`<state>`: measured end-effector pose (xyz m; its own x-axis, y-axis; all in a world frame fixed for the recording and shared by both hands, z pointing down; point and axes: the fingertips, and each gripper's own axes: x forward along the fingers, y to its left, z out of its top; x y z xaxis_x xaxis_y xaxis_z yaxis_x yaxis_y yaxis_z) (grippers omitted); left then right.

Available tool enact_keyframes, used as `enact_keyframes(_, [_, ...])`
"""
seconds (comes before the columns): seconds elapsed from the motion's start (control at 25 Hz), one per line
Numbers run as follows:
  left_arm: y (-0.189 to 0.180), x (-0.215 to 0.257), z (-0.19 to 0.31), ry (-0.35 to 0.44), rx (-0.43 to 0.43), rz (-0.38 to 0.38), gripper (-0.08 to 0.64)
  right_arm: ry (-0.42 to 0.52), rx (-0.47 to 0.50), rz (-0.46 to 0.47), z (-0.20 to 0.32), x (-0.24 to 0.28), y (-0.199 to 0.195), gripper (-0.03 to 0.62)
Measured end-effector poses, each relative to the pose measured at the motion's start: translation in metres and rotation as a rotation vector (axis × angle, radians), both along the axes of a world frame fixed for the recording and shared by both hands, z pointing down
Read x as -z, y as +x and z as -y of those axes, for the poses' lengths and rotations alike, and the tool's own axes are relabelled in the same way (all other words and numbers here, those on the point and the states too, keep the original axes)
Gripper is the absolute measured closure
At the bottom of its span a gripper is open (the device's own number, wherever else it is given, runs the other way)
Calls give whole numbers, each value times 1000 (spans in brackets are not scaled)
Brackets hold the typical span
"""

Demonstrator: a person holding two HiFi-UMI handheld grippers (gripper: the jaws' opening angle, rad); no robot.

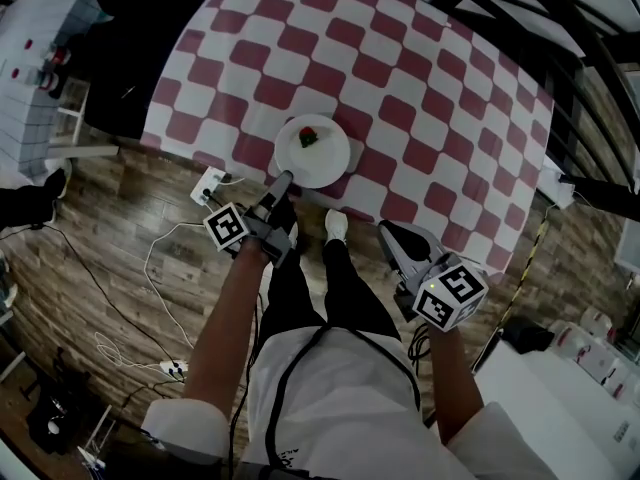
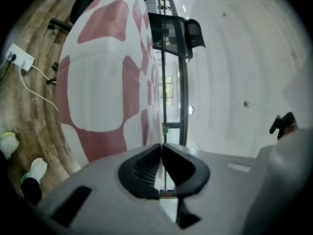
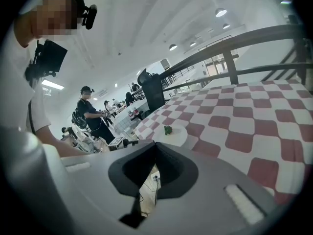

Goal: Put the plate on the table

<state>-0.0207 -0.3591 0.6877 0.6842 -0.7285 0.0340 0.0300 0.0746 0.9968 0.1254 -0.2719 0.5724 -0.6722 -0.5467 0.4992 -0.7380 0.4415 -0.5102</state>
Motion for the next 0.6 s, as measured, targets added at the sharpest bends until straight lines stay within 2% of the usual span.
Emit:
enact_keyframes(0.4, [7, -6, 9, -38, -11, 26, 540, -6, -18, 9, 6, -2, 5, 583])
enact_keyframes(0.6, [4, -20, 9, -92, -17, 101, 541, -1, -14, 13, 10, 0, 5, 583])
